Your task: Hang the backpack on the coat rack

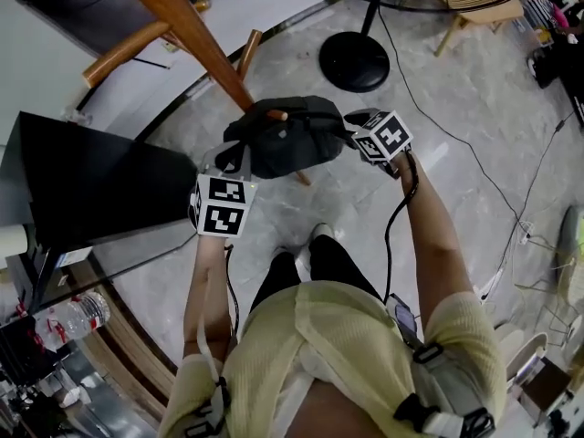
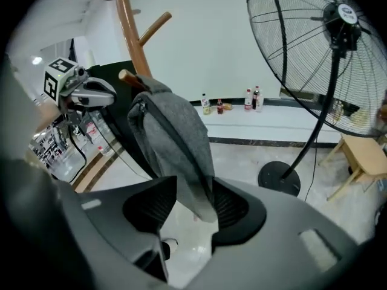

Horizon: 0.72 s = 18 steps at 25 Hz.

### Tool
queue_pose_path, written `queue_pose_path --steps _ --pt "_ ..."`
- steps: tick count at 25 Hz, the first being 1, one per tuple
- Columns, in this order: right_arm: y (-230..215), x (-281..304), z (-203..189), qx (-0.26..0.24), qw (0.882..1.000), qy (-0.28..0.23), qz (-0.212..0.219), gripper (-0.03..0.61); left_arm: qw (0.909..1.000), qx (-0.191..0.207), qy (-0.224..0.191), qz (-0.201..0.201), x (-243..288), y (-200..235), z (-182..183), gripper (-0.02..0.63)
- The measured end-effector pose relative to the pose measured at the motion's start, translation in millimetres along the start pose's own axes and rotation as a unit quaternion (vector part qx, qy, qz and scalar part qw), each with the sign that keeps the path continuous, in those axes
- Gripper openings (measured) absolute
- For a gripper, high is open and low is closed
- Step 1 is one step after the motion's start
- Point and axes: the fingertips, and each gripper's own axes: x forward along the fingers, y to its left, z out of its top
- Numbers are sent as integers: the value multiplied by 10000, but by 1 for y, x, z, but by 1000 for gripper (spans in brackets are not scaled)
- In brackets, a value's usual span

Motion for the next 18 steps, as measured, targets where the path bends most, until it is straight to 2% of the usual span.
queue_pose_path --steps 6,10,14,18 --pt "22 -25 -7 264 9988 -305 -273 169 9966 -590 -454 -367 -13 -2 1 3" --pt "47 -44 3 525 9951 -754 -361 154 9905 -930 -656 -772 -22 -8 4 3" --pt "72 -71 20 910 9843 -1457 -409 138 9851 -1104 -963 -904 -33 -11 12 5" --pt "94 -97 36 1028 9734 -1968 -572 128 9802 -1310 -1167 -914 -46 -7 14 5"
